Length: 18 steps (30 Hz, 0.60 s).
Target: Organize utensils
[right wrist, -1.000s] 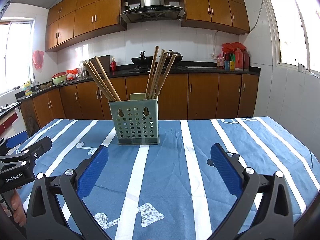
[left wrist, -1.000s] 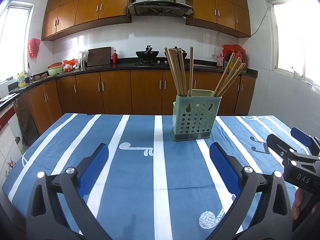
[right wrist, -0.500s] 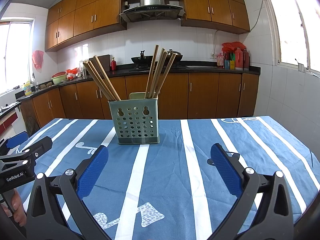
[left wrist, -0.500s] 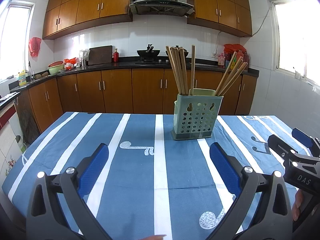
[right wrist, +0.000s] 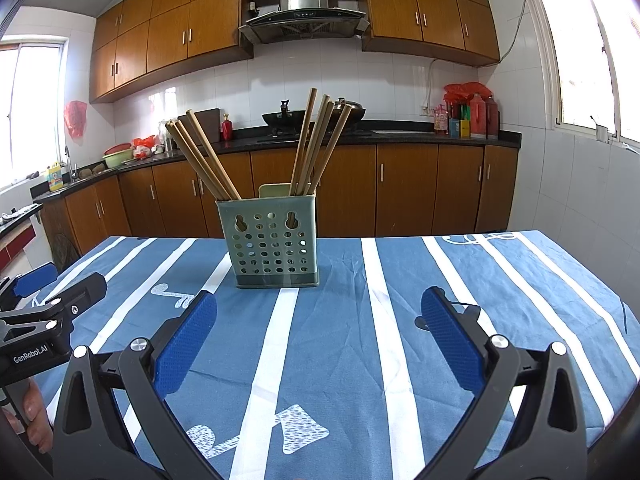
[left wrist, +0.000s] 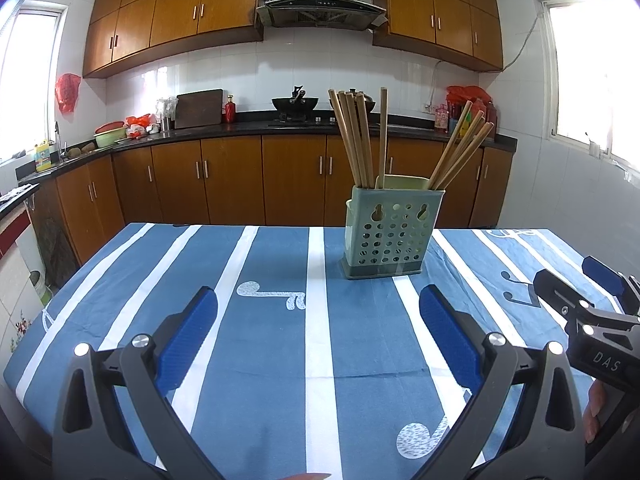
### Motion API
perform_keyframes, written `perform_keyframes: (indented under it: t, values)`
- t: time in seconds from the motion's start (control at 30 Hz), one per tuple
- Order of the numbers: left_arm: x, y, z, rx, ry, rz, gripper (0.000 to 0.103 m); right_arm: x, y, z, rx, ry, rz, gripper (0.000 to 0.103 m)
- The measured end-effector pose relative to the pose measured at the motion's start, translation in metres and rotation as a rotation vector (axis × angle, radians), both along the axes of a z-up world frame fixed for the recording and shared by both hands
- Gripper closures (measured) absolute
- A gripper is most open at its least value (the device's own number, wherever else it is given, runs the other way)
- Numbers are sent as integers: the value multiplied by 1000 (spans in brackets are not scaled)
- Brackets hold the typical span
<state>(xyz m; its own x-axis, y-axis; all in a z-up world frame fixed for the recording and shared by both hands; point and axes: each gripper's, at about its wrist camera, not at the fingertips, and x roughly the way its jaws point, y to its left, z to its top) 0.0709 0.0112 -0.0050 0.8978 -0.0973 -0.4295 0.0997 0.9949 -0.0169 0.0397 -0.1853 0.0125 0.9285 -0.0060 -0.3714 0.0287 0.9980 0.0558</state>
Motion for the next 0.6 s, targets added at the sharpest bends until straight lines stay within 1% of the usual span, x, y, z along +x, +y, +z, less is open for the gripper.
perform_keyframes:
  t: [0.6]
  values:
    - [2, 0, 1, -1, 2, 1, 4, 0, 1, 0, 3, 2, -1, 2]
